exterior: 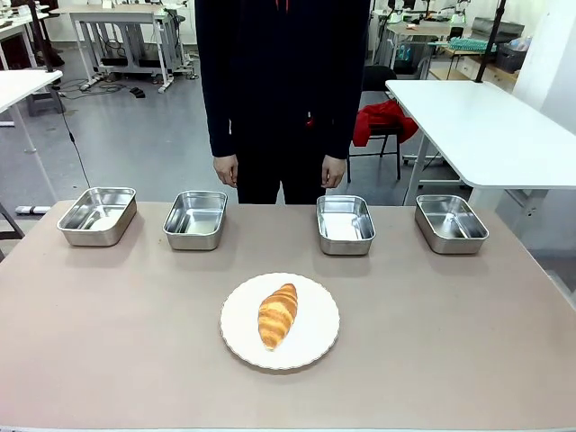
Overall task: Place the bread in the container.
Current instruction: Place the Butter Roll into the Airtight Container indicated by the human.
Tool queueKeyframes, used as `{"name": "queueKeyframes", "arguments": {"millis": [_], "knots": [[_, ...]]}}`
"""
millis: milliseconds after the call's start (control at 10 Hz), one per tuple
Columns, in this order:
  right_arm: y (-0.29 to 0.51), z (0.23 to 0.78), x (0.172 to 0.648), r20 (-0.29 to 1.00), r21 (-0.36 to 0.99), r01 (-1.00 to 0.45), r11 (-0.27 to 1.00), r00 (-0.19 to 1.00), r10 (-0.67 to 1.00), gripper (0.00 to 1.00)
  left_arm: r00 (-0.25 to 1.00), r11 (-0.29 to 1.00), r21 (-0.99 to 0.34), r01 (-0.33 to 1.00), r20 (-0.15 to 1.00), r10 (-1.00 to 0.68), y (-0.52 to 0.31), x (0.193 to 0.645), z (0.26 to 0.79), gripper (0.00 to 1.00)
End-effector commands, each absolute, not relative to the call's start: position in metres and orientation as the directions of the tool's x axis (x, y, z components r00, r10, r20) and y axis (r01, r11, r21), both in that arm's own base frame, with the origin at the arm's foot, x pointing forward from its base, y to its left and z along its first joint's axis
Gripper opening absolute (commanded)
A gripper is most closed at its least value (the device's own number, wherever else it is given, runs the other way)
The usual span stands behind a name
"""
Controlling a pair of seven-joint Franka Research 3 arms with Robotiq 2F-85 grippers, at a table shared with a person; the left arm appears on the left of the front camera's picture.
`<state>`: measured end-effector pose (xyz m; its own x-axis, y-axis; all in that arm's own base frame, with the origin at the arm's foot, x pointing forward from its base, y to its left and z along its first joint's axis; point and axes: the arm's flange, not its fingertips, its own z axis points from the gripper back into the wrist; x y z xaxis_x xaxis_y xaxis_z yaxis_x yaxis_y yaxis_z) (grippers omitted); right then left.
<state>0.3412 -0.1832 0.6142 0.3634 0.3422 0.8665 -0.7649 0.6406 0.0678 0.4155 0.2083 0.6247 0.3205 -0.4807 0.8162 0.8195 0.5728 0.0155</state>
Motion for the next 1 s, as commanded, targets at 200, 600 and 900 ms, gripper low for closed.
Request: {"name": "queueKeyframes", "arguments": {"millis": [200,600,900], "knots": [[-0.1832,0.6142,0.3412,0.867,0.068,-0.765,0.641,0.363,0.342,1.00,0.321,0.573,0.016,0.820,0.816,-0.481,0.2083,0.4155,0.6247,1.00],[-0.1832,0.6142,0.3412,0.867,0.068,-0.765,0.641,0.363,0.342,1.00,0.321,0.573,0.016,0.820,0.816,-0.481,0.2083,0.4155,0.6247,1.00],[-0.1832,0.6142,0.3412,0.867,0.068,-0.765,0.641,0.363,0.342,1.00,0.321,0.573,0.016,0.820,0.816,-0.481,0.2083,0.4155,0.6247,1.00]]}}
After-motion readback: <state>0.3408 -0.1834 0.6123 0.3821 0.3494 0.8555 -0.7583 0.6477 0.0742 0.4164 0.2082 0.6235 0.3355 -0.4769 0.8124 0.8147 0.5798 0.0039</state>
